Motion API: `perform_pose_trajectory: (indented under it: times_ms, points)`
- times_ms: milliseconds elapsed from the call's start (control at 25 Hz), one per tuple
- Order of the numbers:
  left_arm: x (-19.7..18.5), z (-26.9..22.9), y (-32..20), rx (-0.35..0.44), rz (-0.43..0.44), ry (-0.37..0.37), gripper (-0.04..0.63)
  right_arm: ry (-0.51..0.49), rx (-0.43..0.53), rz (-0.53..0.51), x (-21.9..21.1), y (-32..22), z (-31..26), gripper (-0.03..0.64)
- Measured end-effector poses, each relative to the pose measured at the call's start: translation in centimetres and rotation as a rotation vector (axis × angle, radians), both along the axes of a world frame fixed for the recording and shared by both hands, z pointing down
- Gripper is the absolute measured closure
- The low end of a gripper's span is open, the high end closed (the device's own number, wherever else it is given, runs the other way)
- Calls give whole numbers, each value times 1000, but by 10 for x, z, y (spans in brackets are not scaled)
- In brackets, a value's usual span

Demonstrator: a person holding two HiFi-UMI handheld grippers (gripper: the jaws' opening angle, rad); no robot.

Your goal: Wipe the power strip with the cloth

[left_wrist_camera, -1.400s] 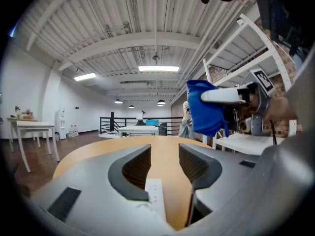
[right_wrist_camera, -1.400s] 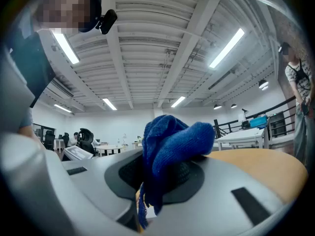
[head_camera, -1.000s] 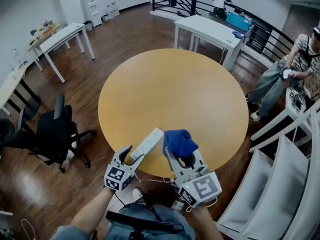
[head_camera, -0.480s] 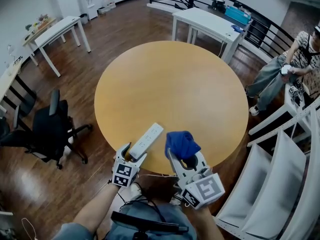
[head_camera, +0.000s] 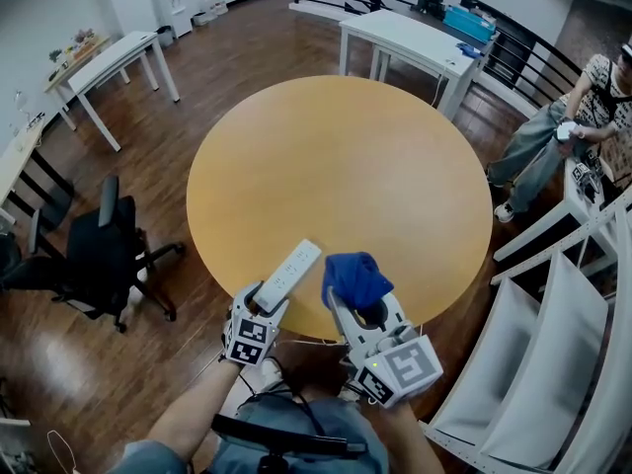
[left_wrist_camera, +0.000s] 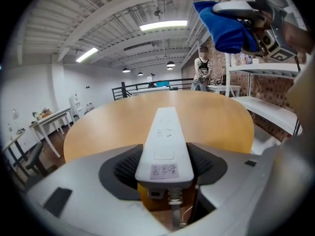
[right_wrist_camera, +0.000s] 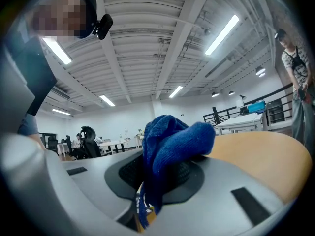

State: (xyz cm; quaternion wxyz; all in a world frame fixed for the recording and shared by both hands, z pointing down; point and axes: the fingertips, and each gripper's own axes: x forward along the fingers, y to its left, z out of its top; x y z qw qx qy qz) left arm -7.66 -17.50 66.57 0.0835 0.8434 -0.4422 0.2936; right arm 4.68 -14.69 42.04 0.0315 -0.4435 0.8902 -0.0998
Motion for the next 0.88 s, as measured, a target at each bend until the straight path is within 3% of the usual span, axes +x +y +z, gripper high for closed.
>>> perform_pose_trajectory:
  times_ms: [240, 360, 600, 720, 880]
  points:
    - [-8, 0, 19, 42, -28, 55, 299, -5, -3, -21, -5, 3, 2, 549]
    - [-7, 4, 15, 22, -57, 82, 290, -2, -3, -30, -7, 6, 3, 549]
    - [-3, 2, 11, 1, -25, 59, 299, -2, -6, -28, -5, 5, 2, 549]
    - [-3, -11, 11, 27, -15, 53, 301, -8, 4, -28, -3, 3, -3, 549]
    - [-10, -48, 3, 92, -27, 108, 302, -26, 23, -33, -5, 1, -10, 549]
